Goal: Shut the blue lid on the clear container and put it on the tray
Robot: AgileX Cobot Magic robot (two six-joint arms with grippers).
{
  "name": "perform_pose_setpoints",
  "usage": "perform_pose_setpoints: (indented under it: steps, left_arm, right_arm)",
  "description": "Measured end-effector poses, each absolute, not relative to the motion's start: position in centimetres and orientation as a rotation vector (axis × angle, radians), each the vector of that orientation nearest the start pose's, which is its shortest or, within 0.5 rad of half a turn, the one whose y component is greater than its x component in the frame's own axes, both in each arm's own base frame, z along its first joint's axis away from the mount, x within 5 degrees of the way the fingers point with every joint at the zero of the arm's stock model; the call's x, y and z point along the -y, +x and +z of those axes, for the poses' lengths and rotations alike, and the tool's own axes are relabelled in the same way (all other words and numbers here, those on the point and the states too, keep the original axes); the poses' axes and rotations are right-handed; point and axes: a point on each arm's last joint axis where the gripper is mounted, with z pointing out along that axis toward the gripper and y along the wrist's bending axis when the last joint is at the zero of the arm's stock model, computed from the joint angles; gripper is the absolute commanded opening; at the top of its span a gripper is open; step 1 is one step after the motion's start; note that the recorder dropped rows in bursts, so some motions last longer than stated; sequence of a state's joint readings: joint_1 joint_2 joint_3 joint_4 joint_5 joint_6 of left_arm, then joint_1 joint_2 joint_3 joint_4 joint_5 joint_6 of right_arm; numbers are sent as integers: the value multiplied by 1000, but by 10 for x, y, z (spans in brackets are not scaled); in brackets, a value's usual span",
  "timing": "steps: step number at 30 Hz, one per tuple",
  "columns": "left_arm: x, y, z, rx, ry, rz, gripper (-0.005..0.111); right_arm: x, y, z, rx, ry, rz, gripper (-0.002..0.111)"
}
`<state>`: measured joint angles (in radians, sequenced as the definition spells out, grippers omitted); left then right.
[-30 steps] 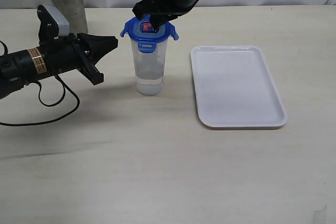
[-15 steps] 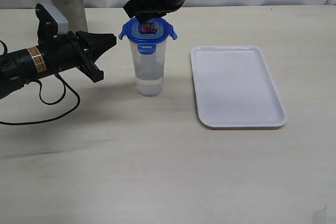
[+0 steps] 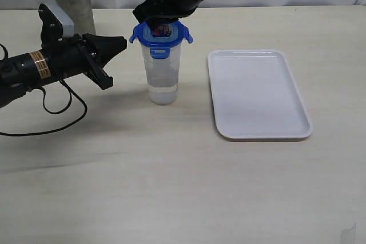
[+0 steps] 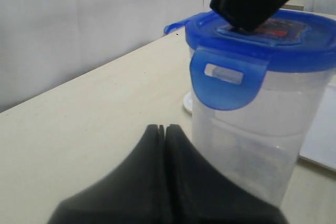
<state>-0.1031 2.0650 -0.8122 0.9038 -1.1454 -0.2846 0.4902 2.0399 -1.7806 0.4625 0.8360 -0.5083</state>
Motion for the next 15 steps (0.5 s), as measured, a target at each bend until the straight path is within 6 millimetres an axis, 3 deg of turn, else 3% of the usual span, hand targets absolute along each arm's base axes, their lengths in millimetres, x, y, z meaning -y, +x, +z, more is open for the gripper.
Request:
perform_pose_setpoints:
  steps: [9, 13, 15]
  left_arm:
    - [101, 341, 117, -1577, 806, -643, 4]
    - [99, 340, 117, -1577, 812, -643, 30]
    - [96, 340, 117, -1572, 826, -645, 55]
  right_arm:
    - [-244, 394, 266, -2344, -967, 553, 5]
    - [-244, 394, 266, -2344, -967, 553, 5]
    - [-244, 394, 266, -2344, -967, 553, 5]
